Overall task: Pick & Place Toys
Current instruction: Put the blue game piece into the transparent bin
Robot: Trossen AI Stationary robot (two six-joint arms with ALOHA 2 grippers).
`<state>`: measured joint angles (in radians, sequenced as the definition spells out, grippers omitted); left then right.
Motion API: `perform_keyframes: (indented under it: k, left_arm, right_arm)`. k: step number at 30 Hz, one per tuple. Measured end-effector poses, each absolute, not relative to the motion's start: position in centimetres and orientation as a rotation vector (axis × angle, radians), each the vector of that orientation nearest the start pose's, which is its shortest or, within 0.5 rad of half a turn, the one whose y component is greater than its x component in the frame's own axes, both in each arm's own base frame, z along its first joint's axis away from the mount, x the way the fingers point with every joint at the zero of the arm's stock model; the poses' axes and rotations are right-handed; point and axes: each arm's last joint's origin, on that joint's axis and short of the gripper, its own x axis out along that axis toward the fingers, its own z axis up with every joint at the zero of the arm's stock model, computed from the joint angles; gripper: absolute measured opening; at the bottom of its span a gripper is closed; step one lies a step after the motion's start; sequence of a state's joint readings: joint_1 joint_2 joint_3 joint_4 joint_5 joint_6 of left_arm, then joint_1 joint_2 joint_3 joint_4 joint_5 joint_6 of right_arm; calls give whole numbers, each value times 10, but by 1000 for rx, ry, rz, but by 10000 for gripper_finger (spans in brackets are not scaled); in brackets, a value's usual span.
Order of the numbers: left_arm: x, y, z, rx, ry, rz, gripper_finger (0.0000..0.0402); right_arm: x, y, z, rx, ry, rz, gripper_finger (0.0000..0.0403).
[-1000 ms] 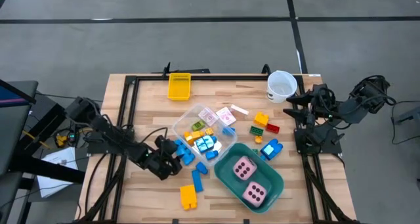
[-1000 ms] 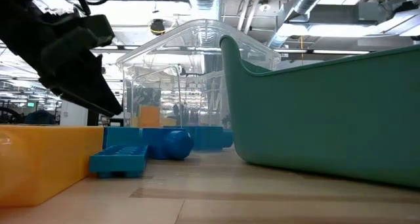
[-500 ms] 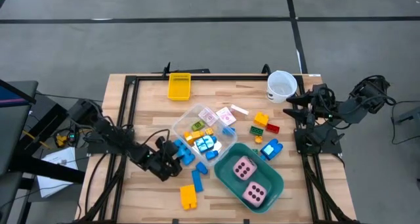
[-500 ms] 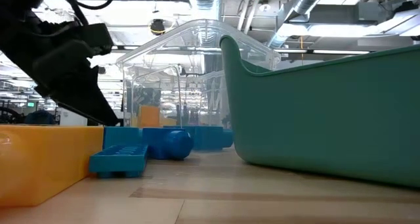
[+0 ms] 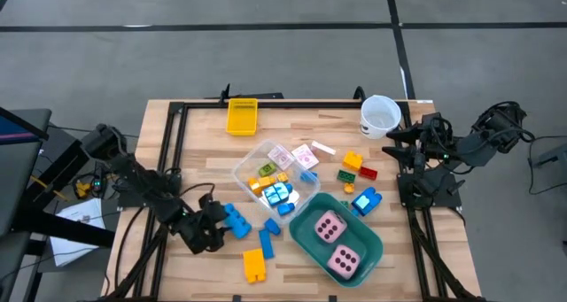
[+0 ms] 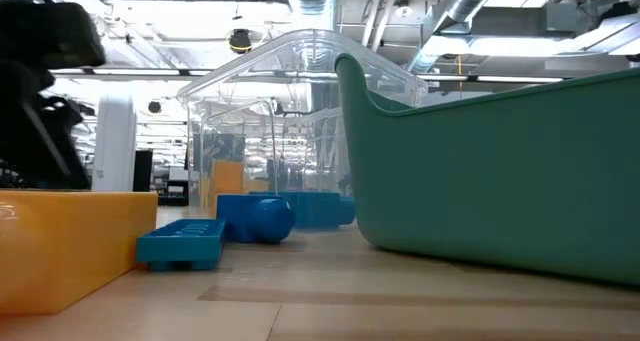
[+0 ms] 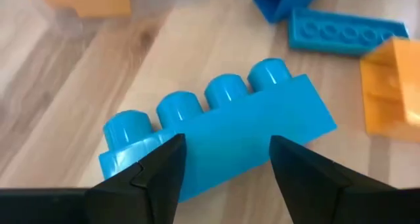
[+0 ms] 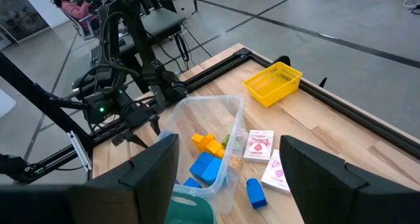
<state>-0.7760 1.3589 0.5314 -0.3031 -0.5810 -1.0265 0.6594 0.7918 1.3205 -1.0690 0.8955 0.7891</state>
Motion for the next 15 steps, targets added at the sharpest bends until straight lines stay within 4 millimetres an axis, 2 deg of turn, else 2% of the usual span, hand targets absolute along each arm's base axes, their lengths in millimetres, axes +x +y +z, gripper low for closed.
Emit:
perform_keyframes:
  k: [4,8,12,15]
  left_arm:
    - [158,-134,153,-267,810,241,216]
    - [155,-130,178,-275,720,141,225]
    - [160,-123,212,-242,642,-3,255]
    - [169,-114,231,-174,649,-96,290]
  right_arm:
    - [85,37,423,394,268,-361,254]
    - [85,37,423,394,270,-359,254]
    - [85,37,423,395,271,-357,254]
    - [85,37,423,395,271,-356,254]
